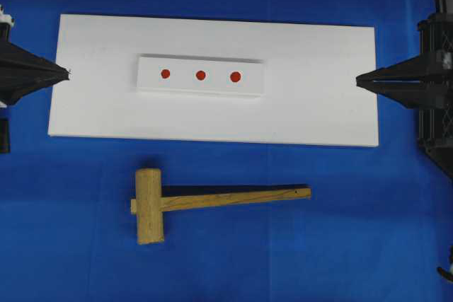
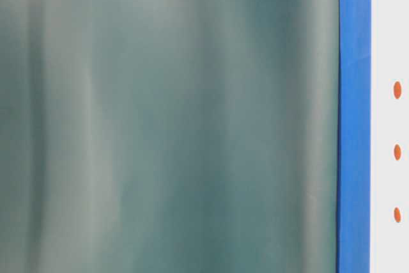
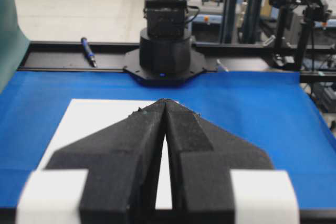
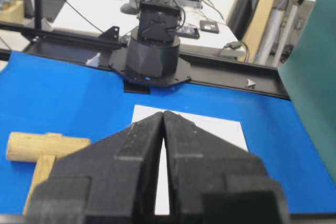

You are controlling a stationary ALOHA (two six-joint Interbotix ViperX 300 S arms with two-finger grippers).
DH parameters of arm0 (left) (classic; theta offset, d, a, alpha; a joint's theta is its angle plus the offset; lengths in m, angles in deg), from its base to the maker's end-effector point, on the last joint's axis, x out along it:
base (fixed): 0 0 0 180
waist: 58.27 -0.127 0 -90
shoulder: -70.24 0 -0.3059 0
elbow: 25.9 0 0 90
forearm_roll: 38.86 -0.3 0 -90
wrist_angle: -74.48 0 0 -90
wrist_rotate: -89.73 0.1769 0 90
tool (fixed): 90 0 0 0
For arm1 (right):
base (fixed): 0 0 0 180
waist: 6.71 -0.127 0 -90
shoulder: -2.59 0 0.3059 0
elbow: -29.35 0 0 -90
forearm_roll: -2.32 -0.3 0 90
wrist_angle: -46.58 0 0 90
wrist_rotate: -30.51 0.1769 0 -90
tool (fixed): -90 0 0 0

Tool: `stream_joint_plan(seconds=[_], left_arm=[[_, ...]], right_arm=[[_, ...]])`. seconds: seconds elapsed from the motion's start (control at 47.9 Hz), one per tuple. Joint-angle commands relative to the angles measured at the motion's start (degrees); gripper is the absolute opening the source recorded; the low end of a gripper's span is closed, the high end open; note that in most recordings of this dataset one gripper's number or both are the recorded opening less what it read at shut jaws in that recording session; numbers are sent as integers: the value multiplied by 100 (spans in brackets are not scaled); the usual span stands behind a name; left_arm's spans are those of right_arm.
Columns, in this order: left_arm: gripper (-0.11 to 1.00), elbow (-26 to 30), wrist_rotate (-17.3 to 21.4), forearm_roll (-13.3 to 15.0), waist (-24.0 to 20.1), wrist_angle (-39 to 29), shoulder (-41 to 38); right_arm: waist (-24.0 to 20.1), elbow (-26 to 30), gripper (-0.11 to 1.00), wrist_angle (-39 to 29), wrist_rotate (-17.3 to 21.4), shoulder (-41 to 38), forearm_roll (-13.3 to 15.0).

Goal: Hit the mark with a hammer.
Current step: 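Move the right gripper down to the wooden mallet handle and grasp it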

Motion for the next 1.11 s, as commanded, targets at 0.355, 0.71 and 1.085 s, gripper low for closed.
stream_joint_plan(seconds=[0.355, 0.71, 1.085], left_arm=[[0, 105, -105, 62, 53, -132, -70], [0, 88, -105, 62, 53, -141, -70], [0, 18, -105, 62, 53, -141, -79]], right_arm=[[-773, 677, -6, -299, 185, -1081, -202], [-1160, 1134, 15, -158, 1072, -2663, -255], [-1529, 2065, 89, -53, 1433, -4491, -431]])
